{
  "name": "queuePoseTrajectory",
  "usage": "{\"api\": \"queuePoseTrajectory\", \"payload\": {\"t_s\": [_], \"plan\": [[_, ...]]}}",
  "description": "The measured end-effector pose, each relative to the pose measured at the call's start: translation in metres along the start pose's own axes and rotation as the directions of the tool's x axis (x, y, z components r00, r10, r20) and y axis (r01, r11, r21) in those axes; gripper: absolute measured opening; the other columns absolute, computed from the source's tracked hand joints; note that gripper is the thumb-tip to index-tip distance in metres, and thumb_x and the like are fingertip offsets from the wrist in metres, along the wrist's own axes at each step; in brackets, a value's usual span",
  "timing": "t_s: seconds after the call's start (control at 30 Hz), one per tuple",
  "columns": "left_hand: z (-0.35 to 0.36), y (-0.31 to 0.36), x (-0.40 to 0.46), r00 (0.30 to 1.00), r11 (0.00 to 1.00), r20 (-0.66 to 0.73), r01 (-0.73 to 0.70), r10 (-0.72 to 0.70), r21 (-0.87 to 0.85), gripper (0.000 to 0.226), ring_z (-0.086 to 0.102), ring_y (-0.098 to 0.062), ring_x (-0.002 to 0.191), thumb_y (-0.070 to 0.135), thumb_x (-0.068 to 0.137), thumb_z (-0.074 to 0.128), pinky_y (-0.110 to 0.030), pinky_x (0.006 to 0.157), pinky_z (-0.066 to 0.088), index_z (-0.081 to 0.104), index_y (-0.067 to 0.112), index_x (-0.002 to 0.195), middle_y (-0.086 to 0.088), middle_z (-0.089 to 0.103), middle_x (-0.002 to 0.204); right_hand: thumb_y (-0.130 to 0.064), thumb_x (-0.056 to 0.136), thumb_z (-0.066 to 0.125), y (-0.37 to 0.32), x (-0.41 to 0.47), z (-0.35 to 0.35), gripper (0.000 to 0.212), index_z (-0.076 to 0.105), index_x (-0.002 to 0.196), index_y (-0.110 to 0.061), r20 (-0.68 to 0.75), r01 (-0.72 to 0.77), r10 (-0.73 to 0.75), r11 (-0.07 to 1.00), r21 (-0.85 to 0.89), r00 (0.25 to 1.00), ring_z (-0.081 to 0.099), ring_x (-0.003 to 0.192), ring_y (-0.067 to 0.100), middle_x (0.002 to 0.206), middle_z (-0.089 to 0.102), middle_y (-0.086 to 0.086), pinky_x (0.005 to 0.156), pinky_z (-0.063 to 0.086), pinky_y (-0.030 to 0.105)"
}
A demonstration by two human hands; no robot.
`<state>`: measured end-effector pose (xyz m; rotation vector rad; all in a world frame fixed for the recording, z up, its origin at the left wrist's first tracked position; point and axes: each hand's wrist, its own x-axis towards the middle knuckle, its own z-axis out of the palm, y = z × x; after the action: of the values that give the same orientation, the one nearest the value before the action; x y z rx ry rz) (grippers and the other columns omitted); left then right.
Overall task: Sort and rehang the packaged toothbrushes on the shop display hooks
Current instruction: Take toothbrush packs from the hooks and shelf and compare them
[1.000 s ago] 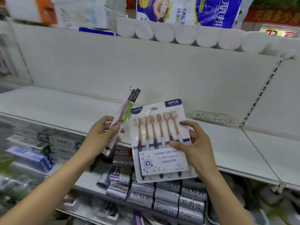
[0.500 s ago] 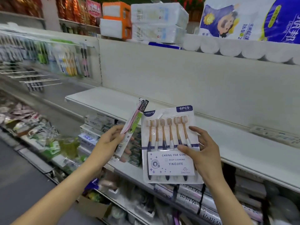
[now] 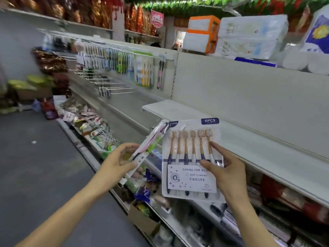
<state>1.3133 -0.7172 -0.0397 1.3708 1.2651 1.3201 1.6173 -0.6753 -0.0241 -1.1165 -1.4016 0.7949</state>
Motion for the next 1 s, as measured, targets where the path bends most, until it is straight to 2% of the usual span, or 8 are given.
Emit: {"api": "queuePoseTrajectory", "payload": {"t_s": [0.13,0.23,0.3,0.43,0.57,0.7,0.83,1.0], "plan": [[-0.044,0.003,-0.023,0.981,0.998,-0.191,0.049,-0.043,0.029,0.037,0.076,-0.029,0.073,-0.002,0.081,0.078,-0.031,0.052,0.058,0.076,0.023,0.108,0.004,0.073,0.11,-0.003,0.07,0.087,-0.005,0.009,0.051,0.064,0.07,0.124,-0.034,0.071,-0.001,-0.001,1.0,0.026,0.997,0.063,0.119,0.005,0.118,0.069,-0.018,0.103,0.052,0.041],[-0.075,0.001,-0.036,0.955,0.99,-0.278,0.123,-0.098,0.074,0.032,0.075,-0.028,0.064,0.011,0.074,0.086,-0.026,0.037,0.047,0.077,0.022,0.102,0.004,0.077,0.098,-0.003,0.071,0.087,-0.006,0.016,0.089,0.064,0.07,0.12,-0.039,0.144,-0.004,-0.003,0.999,0.043,0.99,0.067,0.111,0.004,0.113,0.072,-0.018,0.095,0.057,0.038],[-0.092,-0.006,-0.042,0.943,0.984,-0.309,0.157,-0.122,0.088,0.027,0.075,-0.03,0.064,0.016,0.074,0.087,-0.023,0.035,0.04,0.075,0.02,0.098,0.004,0.077,0.096,-0.004,0.071,0.087,-0.006,0.021,0.113,0.064,0.068,0.12,-0.042,0.194,0.012,-0.02,0.999,0.04,0.981,0.067,0.112,0.006,0.116,0.071,-0.017,0.093,0.058,0.039],[-0.129,-0.02,-0.047,0.936,0.981,-0.326,0.17,-0.132,0.092,0.013,0.075,-0.028,0.071,0.01,0.088,0.074,-0.028,0.041,0.047,0.074,0.017,0.099,0.0,0.075,0.105,-0.009,0.069,0.089,0.0,0.034,0.162,0.065,0.069,0.122,-0.042,0.268,0.014,-0.026,0.999,0.047,0.963,0.062,0.119,0.004,0.12,0.071,-0.016,0.103,0.052,0.045],[-0.17,-0.034,-0.041,0.93,0.979,-0.343,0.178,-0.134,0.101,0.029,0.065,-0.021,0.059,0.009,0.088,0.073,-0.029,0.058,0.056,0.077,0.033,0.104,0.005,0.073,0.107,-0.011,0.068,0.09,0.003,0.051,0.215,0.065,0.069,0.122,-0.04,0.341,0.026,-0.038,0.999,0.041,0.939,0.061,0.121,0.004,0.122,0.07,-0.017,0.108,0.048,0.044],[-0.213,-0.043,-0.018,0.856,0.99,-0.51,0.13,-0.085,0.055,0.044,0.065,-0.022,0.062,0.013,0.072,0.085,-0.024,0.061,0.056,0.072,0.028,0.111,-0.004,0.075,0.093,-0.008,0.067,0.09,0.008,0.078,0.272,0.064,0.07,0.121,-0.035,0.386,0.042,-0.061,0.997,0.058,0.921,0.062,0.111,-0.007,0.117,0.071,-0.019,0.103,0.05,0.03],[-0.262,-0.054,0.02,0.763,0.997,-0.642,0.07,-0.071,-0.026,0.051,0.063,-0.014,0.067,0.023,0.06,0.089,-0.023,0.064,0.056,0.073,0.03,0.108,-0.003,0.074,0.084,-0.006,0.067,0.089,0.017,0.113,0.338,0.063,0.07,0.121,-0.032,0.443,0.044,-0.081,0.995,0.093,0.893,0.061,0.103,-0.016,0.113,0.07,-0.02,0.081,0.045,0.0],[-0.322,-0.067,0.087,0.682,0.982,-0.727,-0.073,-0.076,-0.172,0.051,0.066,-0.008,0.076,0.021,0.06,0.085,-0.019,0.069,0.056,0.073,0.024,0.11,0.002,0.073,0.085,-0.005,0.067,0.089,0.026,0.169,0.422,0.062,0.07,0.118,-0.034,0.49,0.032,-0.089,0.992,0.125,0.867,0.056,0.097,-0.026,0.109,0.063,-0.03,0.08,0.044,-0.001]]}}
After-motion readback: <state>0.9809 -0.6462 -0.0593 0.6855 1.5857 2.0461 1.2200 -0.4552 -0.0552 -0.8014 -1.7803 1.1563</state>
